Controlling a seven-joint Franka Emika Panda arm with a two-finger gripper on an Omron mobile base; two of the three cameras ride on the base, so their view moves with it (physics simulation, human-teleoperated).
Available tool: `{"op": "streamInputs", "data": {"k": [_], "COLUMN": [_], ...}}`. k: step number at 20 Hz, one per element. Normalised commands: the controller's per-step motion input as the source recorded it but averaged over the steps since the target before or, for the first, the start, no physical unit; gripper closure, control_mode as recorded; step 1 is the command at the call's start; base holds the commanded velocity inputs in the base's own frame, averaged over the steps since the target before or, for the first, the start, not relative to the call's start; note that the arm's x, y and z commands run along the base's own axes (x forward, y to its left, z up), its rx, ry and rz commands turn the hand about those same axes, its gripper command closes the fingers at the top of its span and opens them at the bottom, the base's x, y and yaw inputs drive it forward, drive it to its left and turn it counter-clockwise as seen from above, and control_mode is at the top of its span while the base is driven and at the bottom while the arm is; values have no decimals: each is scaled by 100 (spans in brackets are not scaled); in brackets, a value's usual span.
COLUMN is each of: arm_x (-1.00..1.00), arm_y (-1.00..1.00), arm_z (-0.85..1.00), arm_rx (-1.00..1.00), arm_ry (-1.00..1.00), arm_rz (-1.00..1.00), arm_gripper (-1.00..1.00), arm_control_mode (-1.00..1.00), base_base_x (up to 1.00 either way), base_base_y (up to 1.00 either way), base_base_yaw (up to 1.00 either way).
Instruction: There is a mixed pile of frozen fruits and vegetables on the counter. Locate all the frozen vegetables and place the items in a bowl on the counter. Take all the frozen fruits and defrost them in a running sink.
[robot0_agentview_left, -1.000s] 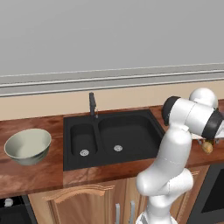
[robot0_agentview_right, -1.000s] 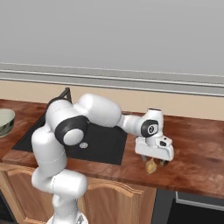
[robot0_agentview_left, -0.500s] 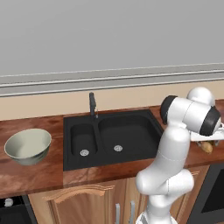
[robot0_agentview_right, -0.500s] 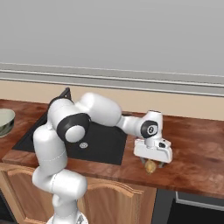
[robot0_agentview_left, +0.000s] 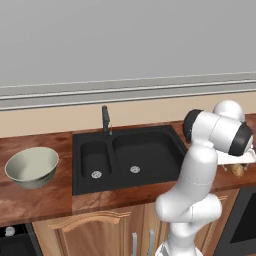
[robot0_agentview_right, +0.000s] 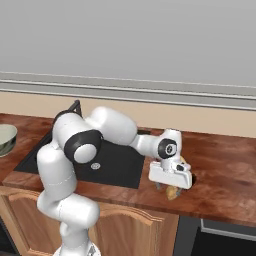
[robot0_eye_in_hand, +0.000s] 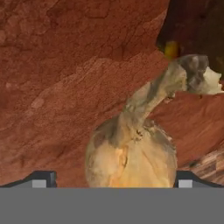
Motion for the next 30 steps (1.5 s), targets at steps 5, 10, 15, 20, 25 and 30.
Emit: {"op": "streamInputs", "data": {"k": [5,10,15,20,25,30], "arm_x": [-16,1,-5,-6,2,2], "arm_y": [0,0,16,63,68,83], "arm_z": [-32,-7,2,48,50,69], "arm_rx": [1,0,0,3,0,-7], "arm_ry": [8,0,0,-13,-2,11], "arm_rz": [-6,0,-1,-10,-9,1], "arm_gripper": [-100,100,100,100,100,100], "arm_control_mode": [-100,-100,-100,-100,-100,-100], "base_base_x": [0,0,0,0,0,0], "base_base_y": [0,0,0,0,0,0], "base_base_yaw": [0,0,0,0,0,0]}}
